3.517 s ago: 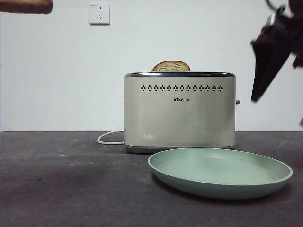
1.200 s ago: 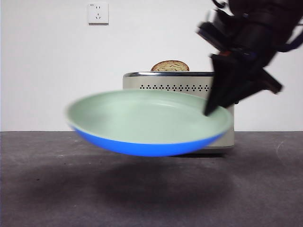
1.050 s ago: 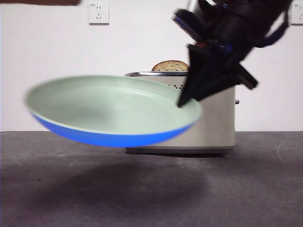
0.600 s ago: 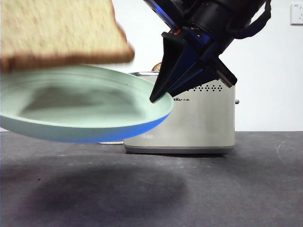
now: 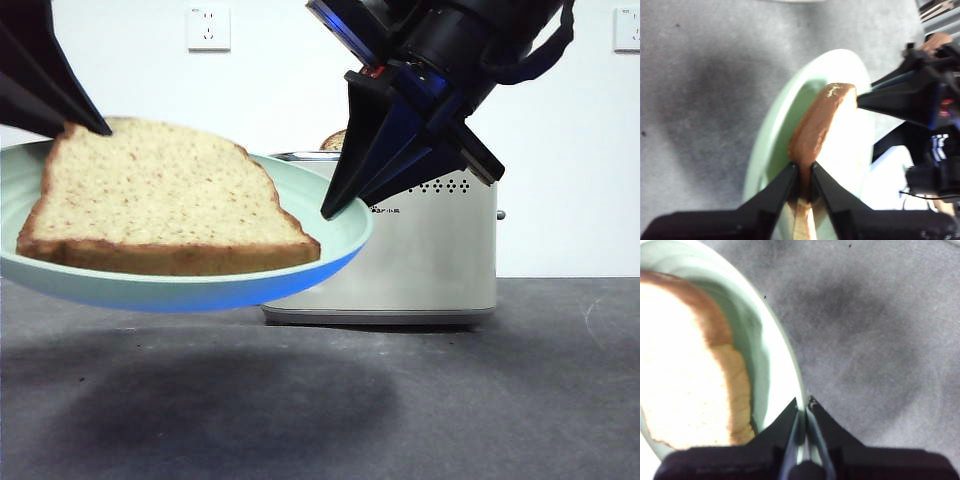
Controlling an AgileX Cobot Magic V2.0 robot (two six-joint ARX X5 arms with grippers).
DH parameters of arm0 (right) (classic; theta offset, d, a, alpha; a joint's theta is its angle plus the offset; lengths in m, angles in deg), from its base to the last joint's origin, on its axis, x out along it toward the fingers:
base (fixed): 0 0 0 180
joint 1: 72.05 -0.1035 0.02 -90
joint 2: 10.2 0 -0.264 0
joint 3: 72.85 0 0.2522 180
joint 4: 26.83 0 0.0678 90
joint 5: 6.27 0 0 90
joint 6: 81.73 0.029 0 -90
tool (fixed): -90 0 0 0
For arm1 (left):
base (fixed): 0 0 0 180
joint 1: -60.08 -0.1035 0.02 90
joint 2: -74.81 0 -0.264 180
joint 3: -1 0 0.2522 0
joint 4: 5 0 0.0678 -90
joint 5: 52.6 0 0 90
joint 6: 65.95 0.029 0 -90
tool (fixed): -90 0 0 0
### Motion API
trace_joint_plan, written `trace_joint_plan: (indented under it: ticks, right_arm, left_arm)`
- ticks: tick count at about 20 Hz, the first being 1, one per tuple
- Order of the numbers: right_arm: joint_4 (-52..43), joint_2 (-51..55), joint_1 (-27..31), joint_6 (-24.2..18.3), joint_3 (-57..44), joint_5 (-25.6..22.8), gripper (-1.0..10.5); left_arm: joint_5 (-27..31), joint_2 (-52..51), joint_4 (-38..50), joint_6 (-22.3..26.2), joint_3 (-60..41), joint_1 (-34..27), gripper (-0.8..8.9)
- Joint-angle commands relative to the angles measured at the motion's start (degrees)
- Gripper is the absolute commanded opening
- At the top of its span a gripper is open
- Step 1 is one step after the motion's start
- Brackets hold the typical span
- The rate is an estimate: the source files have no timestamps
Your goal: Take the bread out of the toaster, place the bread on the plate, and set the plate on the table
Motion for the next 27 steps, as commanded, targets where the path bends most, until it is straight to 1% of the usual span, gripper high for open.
trace_joint_plan:
  ticks: [1, 2, 3, 8, 12, 17, 19, 21, 22, 24, 27]
  right_arm:
    - [-0.8, 0.3, -0.1, 0.7, -0.3, 0.7, -0.1]
    - [-0.8, 0.3, -0.1, 0.7, -0.3, 0.7, -0.1]
    - [-0.8, 0.3, -0.1, 0.7, -0.3, 0.7, -0.1]
    - [-0.4, 0.3, -0.1, 0.7, -0.3, 1.0, -0.1]
    - [0.2, 0.3, -0.1, 0.8, -0.3, 0.9, -0.1]
    - [0.2, 0.3, -0.1, 1.3, -0.3, 0.6, -0.1]
    - [0.2, 0.3, 0.1, 1.3, -0.3, 0.5, -0.1]
    - [0.2, 0.3, 0.8, 1.4, -0.3, -1.4, -0.1]
    - [0.2, 0.3, 1.5, 1.7, -0.3, -2.2, -0.1]
    - [0.1, 0.3, 3.6, 2.4, -0.3, -2.4, -0.1]
    - [-0.3, 0.3, 7.3, 3.8, -0.3, -2.6, -0.1]
  left_arm:
    - [2.7, 0.1, 0.2, 1.7, -0.5, -0.1, 2.78]
    - [3.6, 0.1, 0.2, 1.7, -0.5, -0.1, 4.10]
    - [4.3, 0.1, 0.2, 1.7, -0.5, -0.2, 4.45]
    - [4.5, 0.0, -0.4, 2.8, -0.3, 0.1, 4.44]
    - [4.5, -0.8, -4.7, 5.1, 3.1, 0.1, 4.43]
    - [4.7, -3.8, -13.2, 10.2, 13.8, 0.1, 4.39]
    - [4.7, -5.5, -17.5, 11.6, 18.1, 0.1, 4.36]
    - [4.5, -7.6, -22.9, 14.6, 22.0, 0.2, 4.35]
    - [4.5, -8.8, -25.8, 16.4, 23.6, 0.2, 4.18]
    - [4.5, -11.4, -30.9, 19.4, 25.7, 0.2, 2.60]
    - [4.7, -15.9, -37.4, 23.2, 26.0, 0.6, -0.08]
